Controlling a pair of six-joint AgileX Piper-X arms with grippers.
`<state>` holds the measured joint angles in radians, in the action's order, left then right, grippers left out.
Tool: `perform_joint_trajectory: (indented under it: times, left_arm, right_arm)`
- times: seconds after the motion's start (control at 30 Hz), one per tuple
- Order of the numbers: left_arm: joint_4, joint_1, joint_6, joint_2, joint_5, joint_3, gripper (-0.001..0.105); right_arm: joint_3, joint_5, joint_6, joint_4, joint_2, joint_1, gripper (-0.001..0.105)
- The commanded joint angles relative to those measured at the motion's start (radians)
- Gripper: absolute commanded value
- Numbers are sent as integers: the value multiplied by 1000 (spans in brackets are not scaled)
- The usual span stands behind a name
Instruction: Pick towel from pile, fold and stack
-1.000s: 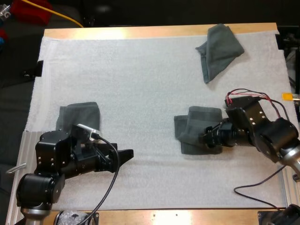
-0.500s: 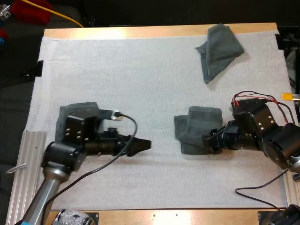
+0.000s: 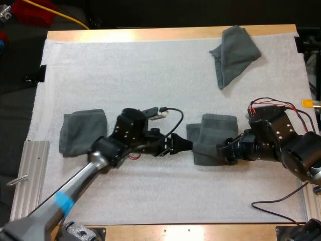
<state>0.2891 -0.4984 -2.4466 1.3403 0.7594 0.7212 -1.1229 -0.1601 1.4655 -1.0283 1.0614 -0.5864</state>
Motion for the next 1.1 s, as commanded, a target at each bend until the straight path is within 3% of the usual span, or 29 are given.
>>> perform_joint_trajectory:
  times: [0.0, 0.43, 0.8, 1.07]
  left_arm:
    - [-42, -5, -22, 31, -9, 6, 71]
    - [-259, -5, -149, 279, -9, 19, 71]
    - [-246, -5, -179, 419, -1, 144, 69]
    - [-106, -35, -182, 426, -91, 180, 69]
  right_arm:
    - [-4, -11, 3, -9, -8, 2, 64]
    - [-4, -11, 3, -9, -8, 2, 64]
    - [-4, -11, 3, -9, -8, 2, 64]
    - [-4, -11, 3, -9, -8, 2, 64]
